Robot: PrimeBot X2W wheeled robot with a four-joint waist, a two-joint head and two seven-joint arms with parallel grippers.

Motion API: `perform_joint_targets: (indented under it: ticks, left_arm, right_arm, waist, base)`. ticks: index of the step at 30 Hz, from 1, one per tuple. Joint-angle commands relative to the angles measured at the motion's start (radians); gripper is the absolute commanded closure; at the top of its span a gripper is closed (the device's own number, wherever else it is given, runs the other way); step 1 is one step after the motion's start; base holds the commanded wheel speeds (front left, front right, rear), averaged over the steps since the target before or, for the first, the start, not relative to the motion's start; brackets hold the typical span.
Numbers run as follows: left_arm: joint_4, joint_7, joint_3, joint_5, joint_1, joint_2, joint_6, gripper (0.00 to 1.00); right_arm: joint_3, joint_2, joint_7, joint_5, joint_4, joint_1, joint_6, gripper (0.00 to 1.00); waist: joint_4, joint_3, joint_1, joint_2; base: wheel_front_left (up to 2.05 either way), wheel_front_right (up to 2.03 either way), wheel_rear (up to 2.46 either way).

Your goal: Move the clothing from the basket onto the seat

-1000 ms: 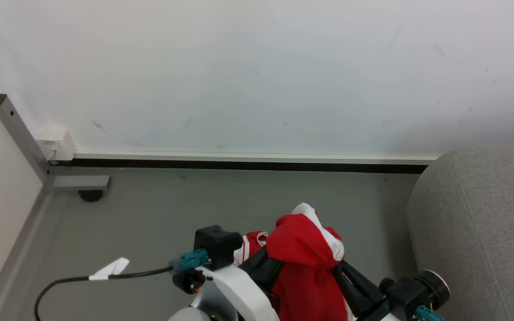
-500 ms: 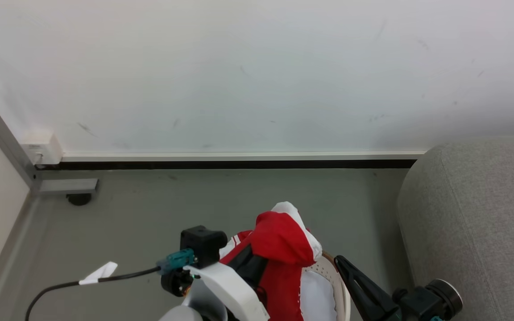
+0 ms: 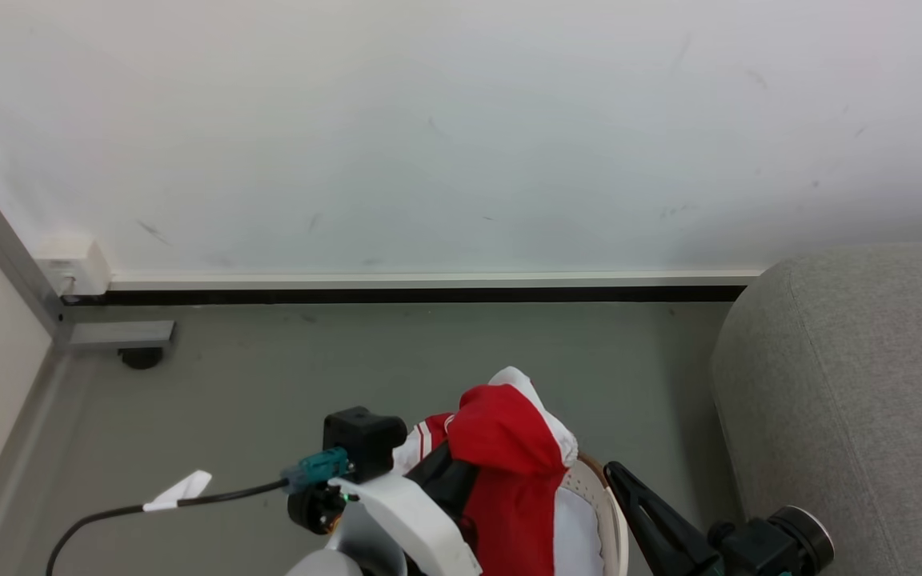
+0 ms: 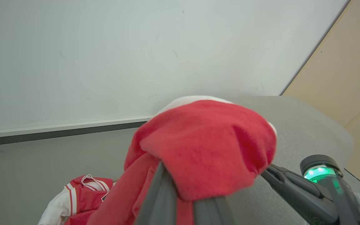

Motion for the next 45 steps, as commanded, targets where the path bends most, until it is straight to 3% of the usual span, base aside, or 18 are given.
perform_joint_targets:
  ticks: [1, 4, 5, 7, 8, 31, 45]
  left_arm:
    - [-0.002, -0.002, 0.002, -0.006, -0.004, 0.002, 0.002, 1.00]
    - [-0.003, -0.003, 0.002, -0.007, -0.006, 0.005, 0.004, 1.00]
    - [-0.003, -0.003, 0.001, -0.007, -0.006, 0.006, 0.004, 1.00]
    - [-0.004, -0.003, 0.000, -0.007, -0.006, 0.007, 0.004, 1.00]
    - [-0.004, -0.004, -0.001, -0.008, -0.006, 0.007, 0.005, 1.00]
    - [-0.021, 0.000, -0.014, -0.014, -0.006, 0.013, 0.014, 1.00]
    - [-0.049, 0.025, -0.066, -0.009, -0.002, -0.005, -0.001, 1.00]
  right_arm:
    - [-0.004, -0.001, 0.001, -0.005, 0.001, 0.007, -0.002, 1.00]
    - [-0.010, -0.001, 0.001, -0.008, 0.003, 0.005, -0.002, 1.00]
    - [-0.012, 0.000, 0.001, -0.009, 0.005, 0.007, -0.002, 0.95]
    - [-0.013, 0.001, 0.001, -0.015, 0.011, 0.008, -0.002, 0.51]
    - [-0.016, 0.002, 0.001, -0.018, 0.012, 0.009, -0.002, 0.00]
    - [-0.035, 0.013, 0.000, -0.043, 0.017, 0.023, -0.002, 0.00]
    - [0.055, -0.003, 0.000, -0.069, 0.030, -0.064, -0.002, 0.00]
  waist:
    - [0.001, 0.000, 0.0000, 0.0000]
    - [0.002, 0.001, 0.0000, 0.0000]
    - [0.003, 0.001, 0.0000, 0.0000]
    - [0.004, 0.001, 0.0000, 0.0000]
    - [0.004, 0.001, 0.0000, 0.0000]
    - [-0.005, -0.007, 0.0000, 0.0000]
    - [-0.002, -0.013, 0.0000, 0.0000]
  base:
    - [0.00, 0.00, 0.00]
    - [0.00, 0.00, 0.00]
    - [0.00, 0.00, 0.00]
    - [0.00, 0.00, 0.00]
    - [0.00, 0.00, 0.00]
    - [0.00, 0.00, 0.00]
    - [0.00, 0.00, 0.00]
